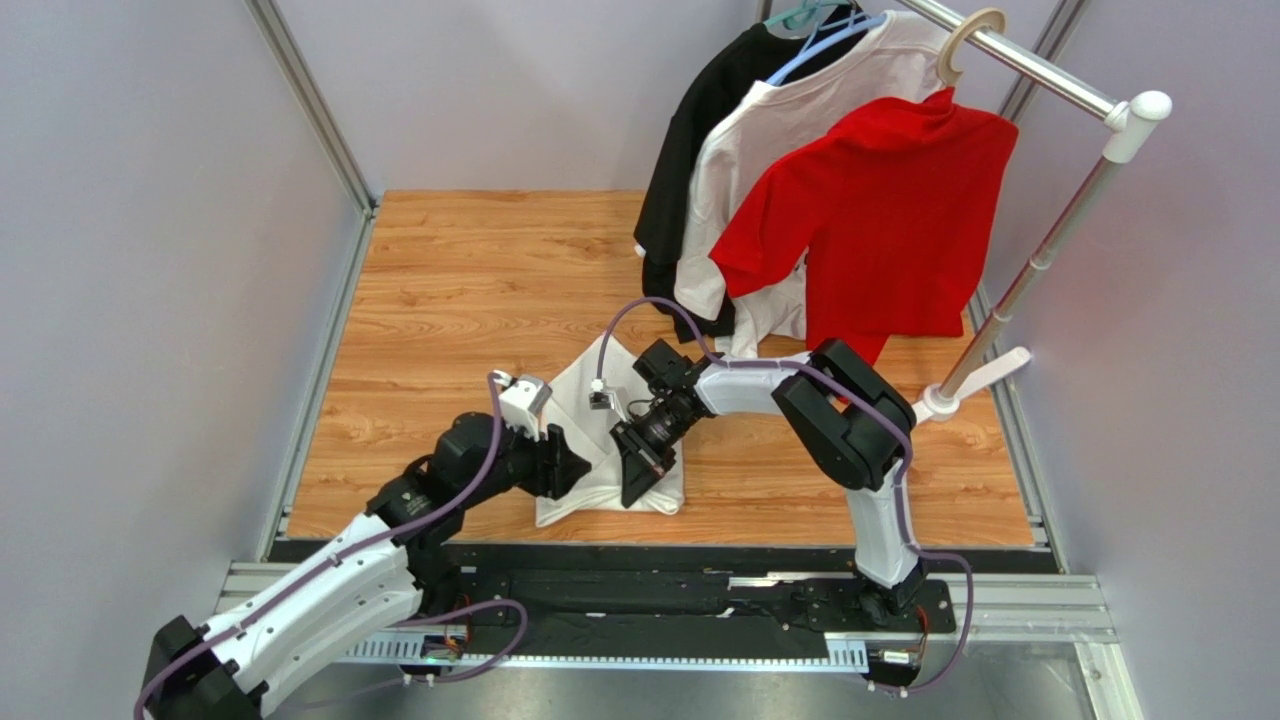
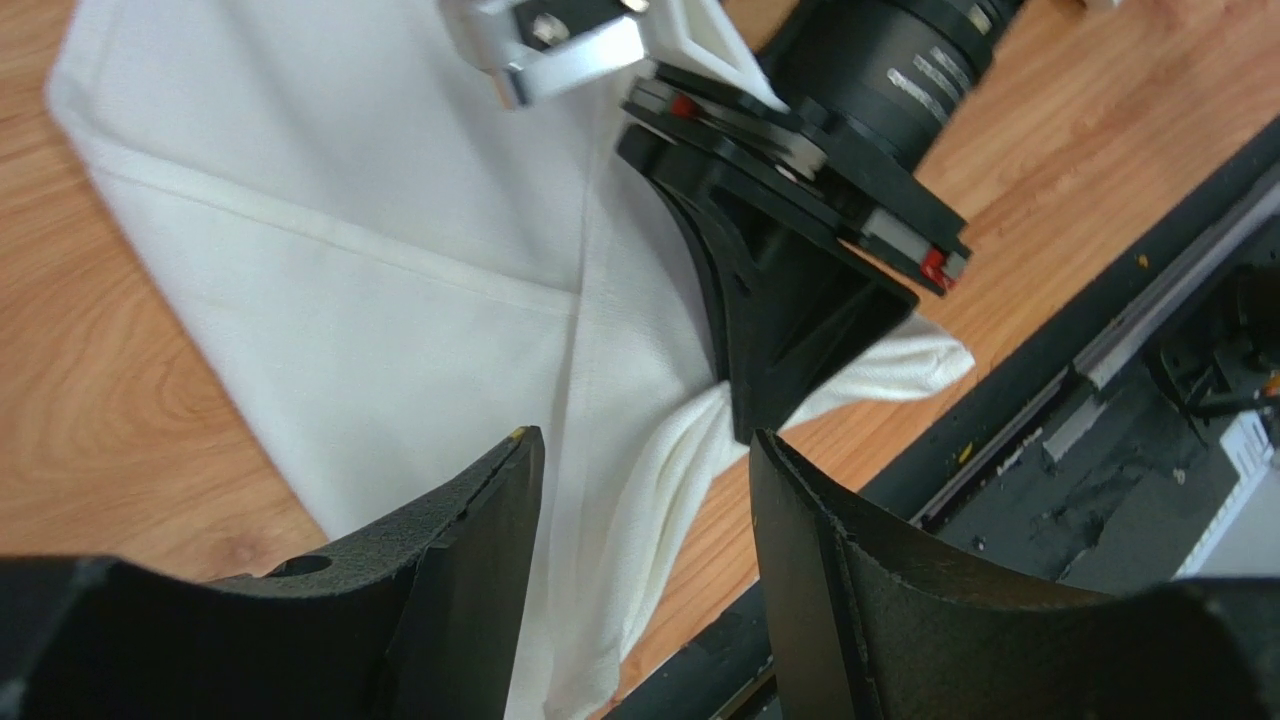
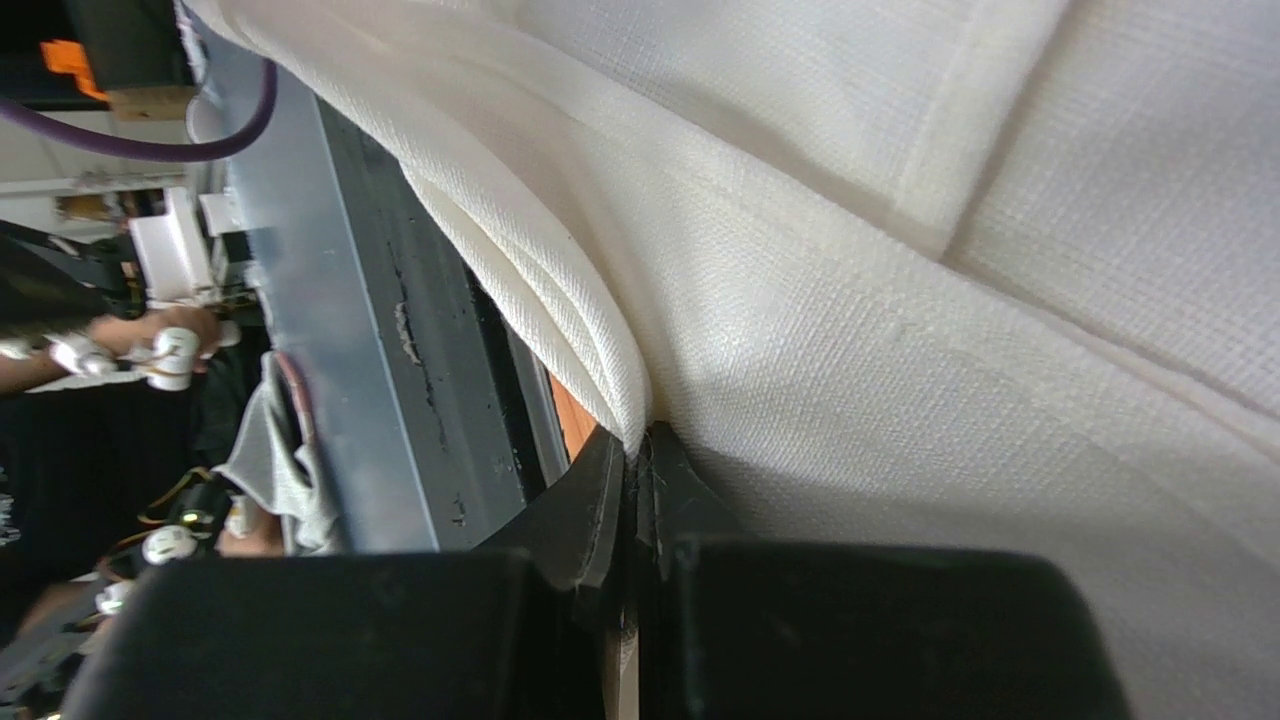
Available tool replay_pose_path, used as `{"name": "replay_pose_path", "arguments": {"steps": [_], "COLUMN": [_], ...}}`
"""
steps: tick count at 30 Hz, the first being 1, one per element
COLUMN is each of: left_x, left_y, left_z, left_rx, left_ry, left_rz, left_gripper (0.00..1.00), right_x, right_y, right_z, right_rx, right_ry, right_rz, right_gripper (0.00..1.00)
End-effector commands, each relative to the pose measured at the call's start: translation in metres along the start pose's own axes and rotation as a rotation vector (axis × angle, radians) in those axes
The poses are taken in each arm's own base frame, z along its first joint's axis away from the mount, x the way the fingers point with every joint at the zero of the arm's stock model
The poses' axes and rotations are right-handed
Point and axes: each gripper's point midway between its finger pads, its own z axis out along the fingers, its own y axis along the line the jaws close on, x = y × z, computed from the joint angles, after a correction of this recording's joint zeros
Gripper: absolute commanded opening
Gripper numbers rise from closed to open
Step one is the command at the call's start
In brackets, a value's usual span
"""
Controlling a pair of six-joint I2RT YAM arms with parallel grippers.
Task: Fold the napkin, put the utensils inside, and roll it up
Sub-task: Roll the napkin with the utensil
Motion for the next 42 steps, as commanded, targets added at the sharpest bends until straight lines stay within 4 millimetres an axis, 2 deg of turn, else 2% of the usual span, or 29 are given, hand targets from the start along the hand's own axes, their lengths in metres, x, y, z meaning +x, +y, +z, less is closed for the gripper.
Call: {"name": "replay_pose_path", "arguments": {"steps": [1, 6, 15, 19, 28, 33, 38, 42], "left_x": [-0.001, 0.016, 0.024, 0.031, 0.032, 0.041, 0.046, 0.049], "left_y": [-0.019, -0.027, -0.028, -0.031, -0.044, -0.037, -0.031, -0.029], "left_z": [0.011, 0.024, 0.038, 0.037, 0.035, 0.042, 0.046, 0.044], "left_rx": [0.065, 0.042, 0.003, -0.003, 0.018, -0.037, -0.085, -0.098], "left_ry": [0.008, 0.074, 0.099, 0.121, 0.113, 0.170, 0.205, 0.211], "left_rz": [0.108, 0.153, 0.209, 0.244, 0.313, 0.335, 0.336, 0.324], "left_gripper": [0.61, 0.60, 0.59, 0.57, 0.59, 0.58, 0.54, 0.44], "right_x": [0.013, 0.012, 0.013, 0.011, 0.012, 0.012, 0.011, 0.011], "right_y": [-0.022, -0.027, -0.032, -0.031, -0.036, -0.036, -0.037, -0.039], "right_z": [-0.008, -0.013, -0.013, -0.013, -0.014, -0.014, -0.014, -0.015], "right_rx": [0.024, 0.005, 0.002, -0.017, -0.017, -0.023, -0.022, -0.028], "right_ry": [0.048, 0.039, 0.039, 0.036, 0.042, 0.048, 0.047, 0.043], "right_rz": [0.096, 0.128, 0.144, 0.159, 0.192, 0.204, 0.205, 0.212], "right_gripper": [0.00, 0.00, 0.00, 0.00, 0.00, 0.00, 0.00, 0.00]}}
